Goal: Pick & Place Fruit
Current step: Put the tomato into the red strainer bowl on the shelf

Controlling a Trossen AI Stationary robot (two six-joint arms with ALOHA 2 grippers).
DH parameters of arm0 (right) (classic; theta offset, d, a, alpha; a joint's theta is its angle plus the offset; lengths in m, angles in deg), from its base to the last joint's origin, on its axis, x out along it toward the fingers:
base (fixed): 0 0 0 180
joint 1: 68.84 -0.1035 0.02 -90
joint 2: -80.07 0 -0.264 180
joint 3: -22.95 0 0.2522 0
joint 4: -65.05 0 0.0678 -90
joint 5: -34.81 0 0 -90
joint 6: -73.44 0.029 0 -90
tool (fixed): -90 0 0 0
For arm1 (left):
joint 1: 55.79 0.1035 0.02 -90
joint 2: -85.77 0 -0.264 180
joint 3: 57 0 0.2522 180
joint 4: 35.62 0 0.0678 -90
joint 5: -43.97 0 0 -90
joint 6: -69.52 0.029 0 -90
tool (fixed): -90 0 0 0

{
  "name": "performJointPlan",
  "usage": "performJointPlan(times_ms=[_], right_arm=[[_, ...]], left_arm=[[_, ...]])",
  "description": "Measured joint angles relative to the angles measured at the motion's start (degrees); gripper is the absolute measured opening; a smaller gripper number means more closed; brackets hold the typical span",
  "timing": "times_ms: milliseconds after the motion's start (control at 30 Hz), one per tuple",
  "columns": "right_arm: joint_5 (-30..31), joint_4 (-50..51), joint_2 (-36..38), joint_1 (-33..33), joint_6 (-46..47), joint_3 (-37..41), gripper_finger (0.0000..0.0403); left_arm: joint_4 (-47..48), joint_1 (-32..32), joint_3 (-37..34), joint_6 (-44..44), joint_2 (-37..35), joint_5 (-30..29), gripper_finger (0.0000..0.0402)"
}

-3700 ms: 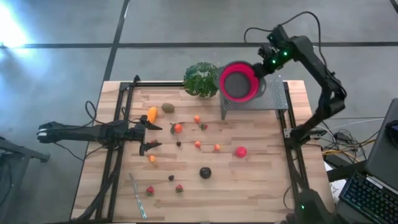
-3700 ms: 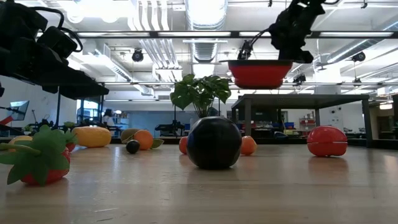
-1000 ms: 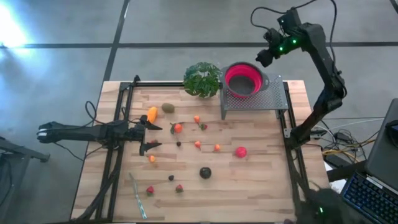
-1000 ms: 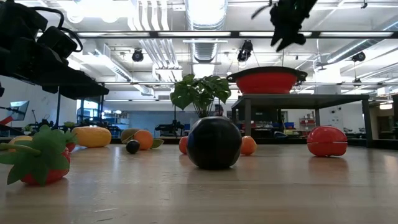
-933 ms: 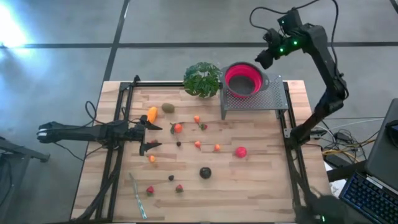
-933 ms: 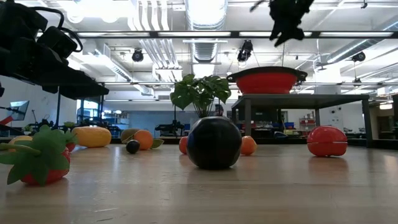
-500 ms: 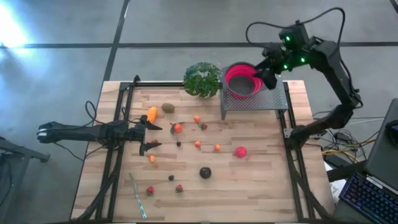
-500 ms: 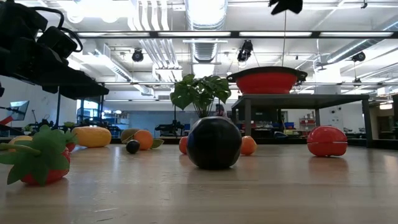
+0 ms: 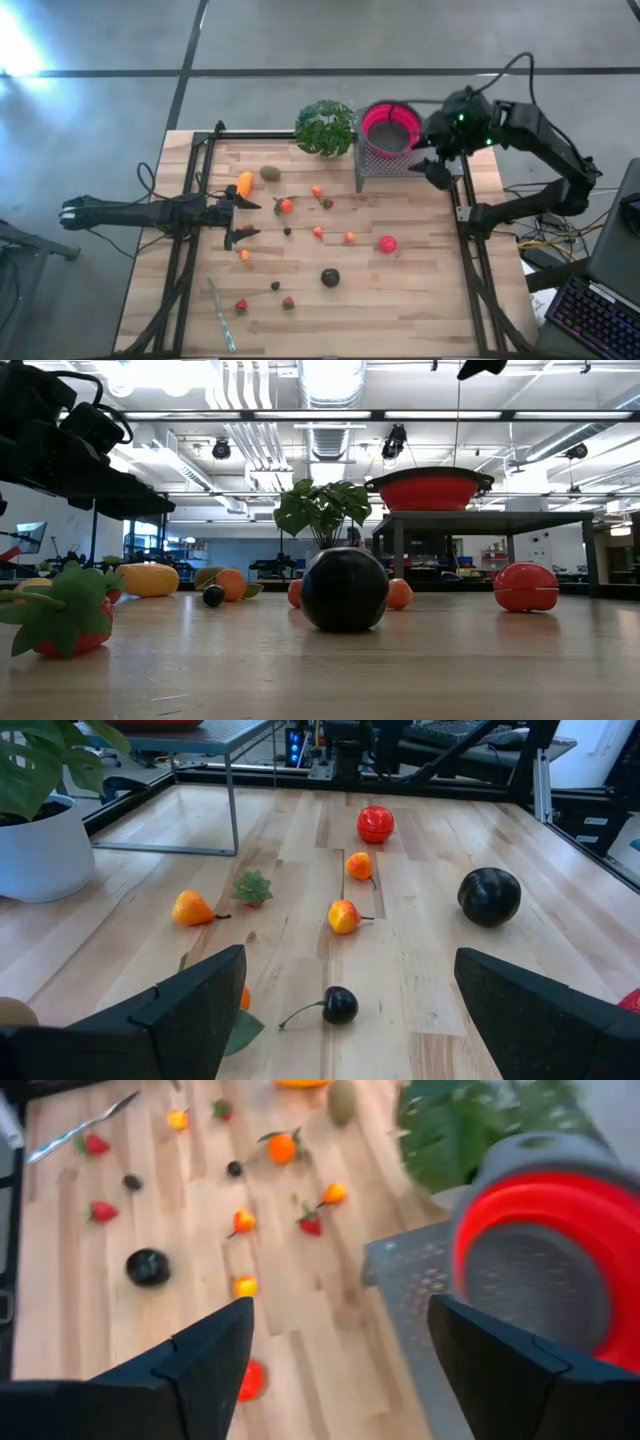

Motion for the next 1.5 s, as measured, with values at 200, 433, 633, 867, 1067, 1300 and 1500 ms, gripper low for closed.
performJointPlan(times_ms=[200,433,633,867,1067,1300,1500], right_arm=[[0.01,-5.63,3.22,-6.67,2.72,9.45,0.0306],[4.06,-11.78,5.67,-14.77,6.47,19.35,0.0289],[10.52,-13.34,6.56,-23.36,12.86,25.97,0.0291],[17.84,-14.59,6.17,-31.63,20.56,32.59,0.0326],[17.86,-19.01,6.09,-34.04,24.56,38.25,0.035],[17.84,-23.97,6.0,-34.19,26.4,43.48,0.0345],[17.67,-28.92,6.0,-34.3,26.42,46.77,0.0332]], left_arm=[[-0.01,0.0,0.0,0.01,0.0,0.0,0.0365],[0.01,0.0,0.0,0.01,-0.01,0.0,0.0365],[0.01,0.0,0.0,0.01,-0.01,0.02,0.0365],[0.01,0.0,0.0,0.01,0.0,0.01,0.0365],[-0.01,0.0,0.0,-0.01,0.0,0.01,0.0365],[-0.01,0.0,0.0,-0.01,0.0,0.0,0.0365],[-0.01,0.0,0.0,0.0,0.0,0.01,0.0365]])
